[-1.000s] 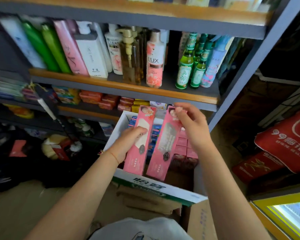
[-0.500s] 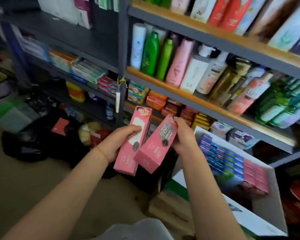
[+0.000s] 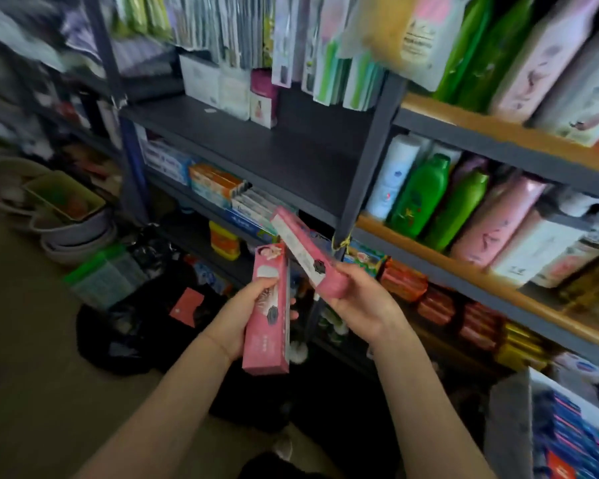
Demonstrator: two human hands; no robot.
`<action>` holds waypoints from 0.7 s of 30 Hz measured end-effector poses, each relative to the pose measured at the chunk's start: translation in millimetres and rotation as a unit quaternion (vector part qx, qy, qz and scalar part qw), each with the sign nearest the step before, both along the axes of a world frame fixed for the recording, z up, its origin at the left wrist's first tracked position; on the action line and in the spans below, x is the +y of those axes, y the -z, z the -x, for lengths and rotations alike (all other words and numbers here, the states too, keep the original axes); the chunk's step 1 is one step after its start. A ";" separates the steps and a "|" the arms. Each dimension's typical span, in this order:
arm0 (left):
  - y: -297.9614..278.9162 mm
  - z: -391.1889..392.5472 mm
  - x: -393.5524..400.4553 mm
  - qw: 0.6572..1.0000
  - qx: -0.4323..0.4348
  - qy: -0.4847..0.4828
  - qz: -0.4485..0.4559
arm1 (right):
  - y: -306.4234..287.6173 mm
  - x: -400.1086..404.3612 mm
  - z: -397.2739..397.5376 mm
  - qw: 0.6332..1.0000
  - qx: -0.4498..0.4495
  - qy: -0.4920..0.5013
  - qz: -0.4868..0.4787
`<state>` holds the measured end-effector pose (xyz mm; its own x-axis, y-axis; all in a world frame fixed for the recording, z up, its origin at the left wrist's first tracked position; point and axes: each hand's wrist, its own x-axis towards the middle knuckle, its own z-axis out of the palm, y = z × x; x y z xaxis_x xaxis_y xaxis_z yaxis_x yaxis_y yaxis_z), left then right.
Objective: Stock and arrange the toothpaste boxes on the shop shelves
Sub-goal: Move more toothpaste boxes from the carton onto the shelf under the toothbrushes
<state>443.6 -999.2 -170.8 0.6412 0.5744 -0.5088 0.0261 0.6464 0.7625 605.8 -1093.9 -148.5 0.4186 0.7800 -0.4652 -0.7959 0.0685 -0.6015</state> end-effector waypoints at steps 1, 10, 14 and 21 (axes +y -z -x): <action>-1.9 -7.2 20.4 1.000 0.005 0.000 -0.006 | 0.9 18.2 -5.0 0.999 -0.012 -0.032 -0.020; -11.4 -56.7 175.8 0.991 0.095 -0.012 -0.091 | 5.3 184.1 -78.3 0.947 -0.308 -0.078 0.043; -7.0 -70.9 222.3 0.971 0.126 0.017 -0.201 | 8.7 239.5 -120.0 0.788 -0.602 -0.015 0.131; -1.8 -96.4 323.6 0.785 0.144 0.169 -0.578 | 19.6 283.0 -170.4 0.530 -0.733 -0.132 0.406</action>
